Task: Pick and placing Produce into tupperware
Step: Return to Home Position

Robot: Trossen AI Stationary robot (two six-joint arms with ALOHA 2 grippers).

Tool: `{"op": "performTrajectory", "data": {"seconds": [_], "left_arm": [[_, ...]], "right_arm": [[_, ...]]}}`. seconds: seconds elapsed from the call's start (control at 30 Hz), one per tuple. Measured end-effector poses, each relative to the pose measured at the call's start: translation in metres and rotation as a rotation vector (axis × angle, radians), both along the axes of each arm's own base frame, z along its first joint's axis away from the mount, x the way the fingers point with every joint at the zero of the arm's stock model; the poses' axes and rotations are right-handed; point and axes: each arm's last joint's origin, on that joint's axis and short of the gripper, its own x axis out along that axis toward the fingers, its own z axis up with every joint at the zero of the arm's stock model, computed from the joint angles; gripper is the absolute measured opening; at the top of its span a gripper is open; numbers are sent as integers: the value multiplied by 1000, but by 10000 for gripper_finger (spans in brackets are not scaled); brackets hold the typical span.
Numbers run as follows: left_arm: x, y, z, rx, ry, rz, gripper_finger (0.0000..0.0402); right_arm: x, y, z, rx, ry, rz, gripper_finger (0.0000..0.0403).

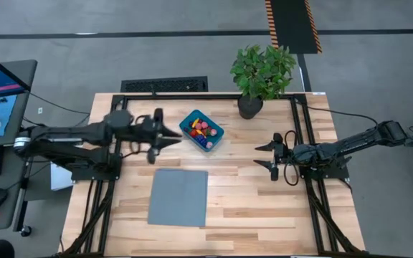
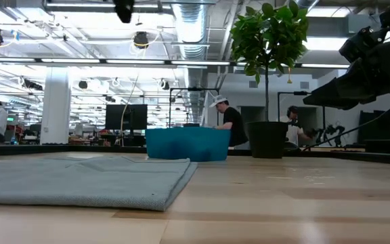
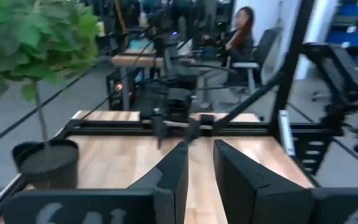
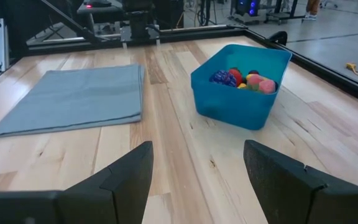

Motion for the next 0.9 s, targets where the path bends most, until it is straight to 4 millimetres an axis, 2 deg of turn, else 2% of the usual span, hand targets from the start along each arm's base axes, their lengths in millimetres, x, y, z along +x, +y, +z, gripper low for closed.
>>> {"op": "performTrajectory", "data": {"seconds": [0.17, 0.27, 0.37, 0.47, 0.63, 0.77, 0.83, 0.9], "left_arm": [[-31, -19, -12, 11, -63, -51, 66], [-45, -28, -23, 79, -108, -76, 65], [-55, -37, -31, 128, -148, -132, 65], [-59, -40, -36, 168, -140, -112, 65], [-63, -41, -56, 84, 36, -129, 65], [-66, -47, -72, 133, -75, -288, 65], [-70, -47, -78, 137, -127, -317, 65], [-76, -46, -90, 132, -99, -311, 65]], "right_arm": [[0, 0, 0, 0, -1, 1, 274], [0, 0, 1, 8, -14, -1, 274], [1, 1, 2, 92, -33, -18, 274], [3, 3, 10, 52, -57, 44, 274], [6, 9, 24, 31, -137, 307, 274], [5, 7, 31, 57, -196, 428, 274], [3, 4, 34, 67, -217, 431, 274], [1, 0, 38, 59, -254, 436, 274]]}}
